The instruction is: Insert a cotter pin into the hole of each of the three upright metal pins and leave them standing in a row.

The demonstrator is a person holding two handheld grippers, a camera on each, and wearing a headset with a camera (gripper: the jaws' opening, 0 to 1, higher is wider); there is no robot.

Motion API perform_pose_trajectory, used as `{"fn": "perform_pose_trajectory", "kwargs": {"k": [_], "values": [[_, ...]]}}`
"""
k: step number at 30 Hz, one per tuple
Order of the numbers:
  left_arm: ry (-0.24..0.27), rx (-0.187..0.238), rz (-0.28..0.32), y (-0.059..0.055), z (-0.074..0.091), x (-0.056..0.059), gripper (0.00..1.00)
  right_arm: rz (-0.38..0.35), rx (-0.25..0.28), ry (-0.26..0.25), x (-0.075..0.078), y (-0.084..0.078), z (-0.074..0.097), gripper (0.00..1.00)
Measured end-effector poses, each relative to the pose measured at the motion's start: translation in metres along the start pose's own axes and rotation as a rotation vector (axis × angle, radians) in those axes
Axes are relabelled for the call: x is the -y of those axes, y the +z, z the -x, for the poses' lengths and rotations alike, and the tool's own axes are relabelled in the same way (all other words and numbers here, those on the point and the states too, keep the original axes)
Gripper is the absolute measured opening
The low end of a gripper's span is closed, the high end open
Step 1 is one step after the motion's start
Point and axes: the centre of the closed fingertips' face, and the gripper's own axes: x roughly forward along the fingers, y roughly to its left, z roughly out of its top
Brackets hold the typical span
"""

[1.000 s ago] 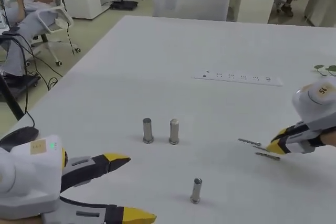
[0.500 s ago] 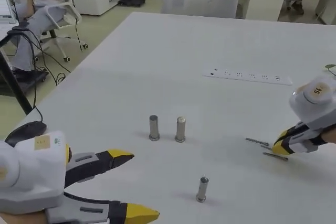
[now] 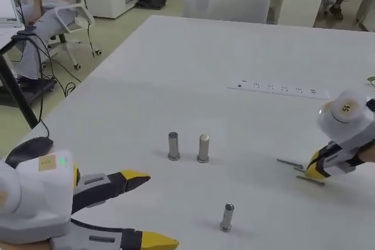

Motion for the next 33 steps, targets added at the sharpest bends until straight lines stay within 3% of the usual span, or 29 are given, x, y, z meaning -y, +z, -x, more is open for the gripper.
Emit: {"fn": "perform_pose_trajectory", "kwargs": {"k": [14,26,33], "values": [[-0.010,-0.004,-0.004,-0.003,0.005,0.007,0.73,0.135,-0.024,-0.031,-0.011,0.001,-0.002,0.04],[-0.019,0.000,-0.009,-0.001,0.004,0.011,0.72,0.160,-0.009,-0.052,-0.012,0.005,0.009,0.03],[-0.027,0.004,-0.009,0.005,0.001,0.014,0.71,0.189,0.006,-0.076,-0.019,0.012,0.023,0.03]]}}
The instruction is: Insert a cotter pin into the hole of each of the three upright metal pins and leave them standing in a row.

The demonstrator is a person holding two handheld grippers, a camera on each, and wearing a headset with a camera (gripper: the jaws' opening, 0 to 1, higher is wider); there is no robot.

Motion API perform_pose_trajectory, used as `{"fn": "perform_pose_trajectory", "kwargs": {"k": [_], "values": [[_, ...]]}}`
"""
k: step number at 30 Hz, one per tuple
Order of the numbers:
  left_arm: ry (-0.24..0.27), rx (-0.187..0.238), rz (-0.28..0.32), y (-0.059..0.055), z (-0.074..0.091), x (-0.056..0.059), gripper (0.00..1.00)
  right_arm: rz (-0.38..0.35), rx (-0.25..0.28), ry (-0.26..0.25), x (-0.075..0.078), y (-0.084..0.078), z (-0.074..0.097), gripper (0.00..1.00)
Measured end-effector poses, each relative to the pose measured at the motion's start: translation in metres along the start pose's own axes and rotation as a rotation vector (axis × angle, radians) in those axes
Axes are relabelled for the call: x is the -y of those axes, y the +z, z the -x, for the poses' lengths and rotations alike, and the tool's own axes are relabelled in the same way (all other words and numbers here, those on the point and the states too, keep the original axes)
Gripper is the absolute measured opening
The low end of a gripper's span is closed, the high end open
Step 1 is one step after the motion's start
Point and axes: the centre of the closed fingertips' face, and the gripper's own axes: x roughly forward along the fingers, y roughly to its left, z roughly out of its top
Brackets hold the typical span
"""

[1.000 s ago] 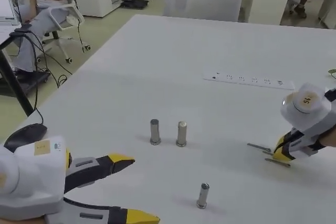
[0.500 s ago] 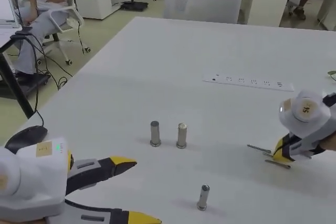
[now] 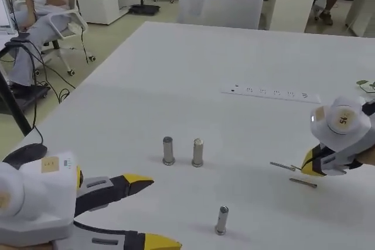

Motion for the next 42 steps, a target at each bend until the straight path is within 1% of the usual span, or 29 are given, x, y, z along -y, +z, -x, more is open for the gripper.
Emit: {"fn": "perform_pose_trajectory", "kwargs": {"k": [5,8,11,14,18,21,28,32,36,42], "values": [[-0.003,-0.002,-0.001,0.005,-0.003,0.002,0.70,0.014,0.019,-0.017,-0.007,0.009,0.013,0.03],[-0.008,0.000,0.003,0.009,-0.005,0.005,0.68,0.028,0.035,-0.026,-0.013,0.016,0.022,0.03],[-0.003,0.002,-0.001,0.012,-0.006,0.006,0.68,0.048,0.050,-0.030,-0.021,0.023,0.029,0.03],[-0.005,0.003,0.000,0.015,-0.007,0.011,0.67,0.072,0.070,-0.033,-0.033,0.034,0.037,0.03],[-0.009,-0.002,0.006,0.016,-0.008,0.016,0.65,0.106,0.094,-0.028,-0.050,0.049,0.046,0.03],[-0.015,-0.002,0.003,0.018,-0.009,0.022,0.64,0.128,0.108,-0.025,-0.060,0.058,0.050,0.03],[-0.024,0.000,0.008,0.023,-0.013,0.029,0.63,0.164,0.142,-0.021,-0.074,0.075,0.059,0.03],[-0.020,-0.002,0.014,0.026,-0.017,0.028,0.60,0.185,0.161,-0.015,-0.080,0.085,0.062,0.03],[-0.023,0.008,0.038,0.030,-0.021,0.028,0.58,0.206,0.177,-0.011,-0.086,0.094,0.064,0.03],[-0.031,0.019,0.056,0.036,-0.028,0.029,0.55,0.232,0.191,-0.004,-0.095,0.106,0.067,0.03]]}}
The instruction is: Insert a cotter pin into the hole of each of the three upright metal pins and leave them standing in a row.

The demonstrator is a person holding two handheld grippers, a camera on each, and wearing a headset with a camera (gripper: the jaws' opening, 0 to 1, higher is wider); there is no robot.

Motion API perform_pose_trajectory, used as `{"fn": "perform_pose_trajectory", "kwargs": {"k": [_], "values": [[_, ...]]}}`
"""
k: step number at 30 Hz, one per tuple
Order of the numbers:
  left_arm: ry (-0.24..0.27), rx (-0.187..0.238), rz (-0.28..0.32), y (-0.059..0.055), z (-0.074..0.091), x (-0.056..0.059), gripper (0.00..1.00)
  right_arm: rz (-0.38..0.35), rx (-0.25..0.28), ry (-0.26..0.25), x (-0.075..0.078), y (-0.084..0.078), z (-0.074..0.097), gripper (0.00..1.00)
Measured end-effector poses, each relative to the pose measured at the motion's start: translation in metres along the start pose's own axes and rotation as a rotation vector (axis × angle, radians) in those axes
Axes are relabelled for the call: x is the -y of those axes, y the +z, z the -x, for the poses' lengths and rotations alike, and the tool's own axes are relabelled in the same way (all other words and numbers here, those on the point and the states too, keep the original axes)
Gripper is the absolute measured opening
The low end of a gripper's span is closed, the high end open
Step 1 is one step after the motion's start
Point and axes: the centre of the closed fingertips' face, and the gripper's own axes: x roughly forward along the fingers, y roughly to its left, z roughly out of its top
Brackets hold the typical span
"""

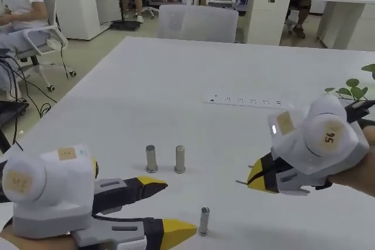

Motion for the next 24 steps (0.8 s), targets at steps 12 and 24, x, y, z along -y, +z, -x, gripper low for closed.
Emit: {"fn": "perform_pose_trajectory", "kwargs": {"k": [12,24], "values": [[-0.026,-0.002,0.041,0.010,-0.021,0.005,0.41,0.037,0.014,0.006,-0.010,0.014,0.000,0.03],[-0.050,-0.006,0.148,0.018,-0.037,0.013,0.25,0.068,0.041,-0.009,-0.019,0.030,0.005,0.03]]}}
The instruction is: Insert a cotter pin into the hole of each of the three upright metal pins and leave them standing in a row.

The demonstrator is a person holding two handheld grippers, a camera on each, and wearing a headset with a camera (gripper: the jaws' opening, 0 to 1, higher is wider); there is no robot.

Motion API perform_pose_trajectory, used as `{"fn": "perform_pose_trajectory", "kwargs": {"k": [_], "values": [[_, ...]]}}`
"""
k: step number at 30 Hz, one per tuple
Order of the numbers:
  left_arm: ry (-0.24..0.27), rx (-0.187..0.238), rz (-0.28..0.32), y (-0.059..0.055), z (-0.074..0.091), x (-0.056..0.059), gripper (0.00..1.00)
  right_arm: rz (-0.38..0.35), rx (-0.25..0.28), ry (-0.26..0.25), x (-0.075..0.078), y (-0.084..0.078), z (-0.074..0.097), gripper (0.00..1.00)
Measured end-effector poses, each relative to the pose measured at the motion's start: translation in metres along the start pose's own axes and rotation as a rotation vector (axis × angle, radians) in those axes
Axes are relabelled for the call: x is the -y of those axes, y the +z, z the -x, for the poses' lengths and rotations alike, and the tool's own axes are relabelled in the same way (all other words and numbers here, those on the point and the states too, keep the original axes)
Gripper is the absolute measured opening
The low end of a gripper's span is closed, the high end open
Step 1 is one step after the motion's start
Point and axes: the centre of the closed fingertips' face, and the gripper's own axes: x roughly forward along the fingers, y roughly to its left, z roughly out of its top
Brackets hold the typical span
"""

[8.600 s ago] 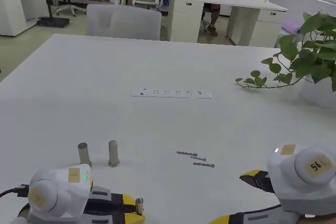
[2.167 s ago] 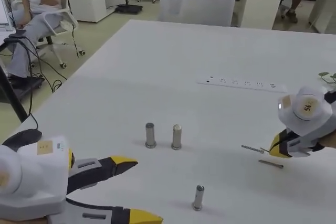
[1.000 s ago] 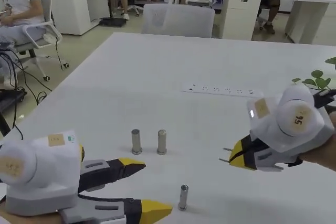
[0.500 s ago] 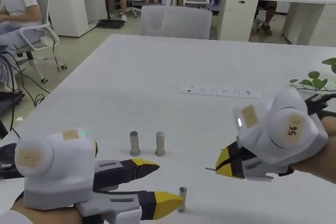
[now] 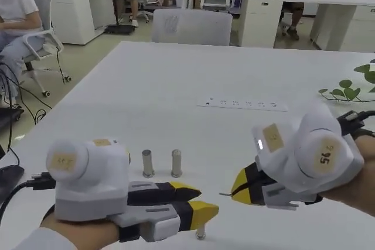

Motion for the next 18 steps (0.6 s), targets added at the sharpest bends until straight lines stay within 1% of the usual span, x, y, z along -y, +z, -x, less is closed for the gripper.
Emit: {"fn": "perform_pose_trajectory", "kwargs": {"k": [2,5,9,13,16,18], "values": [[0.004,-0.002,0.024,0.000,-0.002,0.000,0.22,0.001,0.005,-0.002,-0.001,0.002,0.000,0.03],[-0.010,-0.010,0.067,-0.002,-0.005,0.002,0.17,0.006,0.013,-0.004,-0.005,0.006,0.001,0.03],[-0.016,-0.015,0.108,-0.002,-0.007,0.004,0.16,0.017,0.017,-0.006,-0.007,0.009,0.002,0.03],[-0.022,-0.008,0.155,-0.001,-0.009,0.005,0.16,0.039,0.012,-0.013,-0.008,0.010,0.002,0.03],[-0.022,-0.018,0.192,-0.005,-0.010,0.004,0.15,0.055,0.016,-0.019,-0.010,0.012,0.002,0.03],[-0.025,-0.015,0.210,-0.005,-0.010,0.005,0.14,0.061,0.021,-0.019,-0.011,0.013,0.003,0.03]]}}
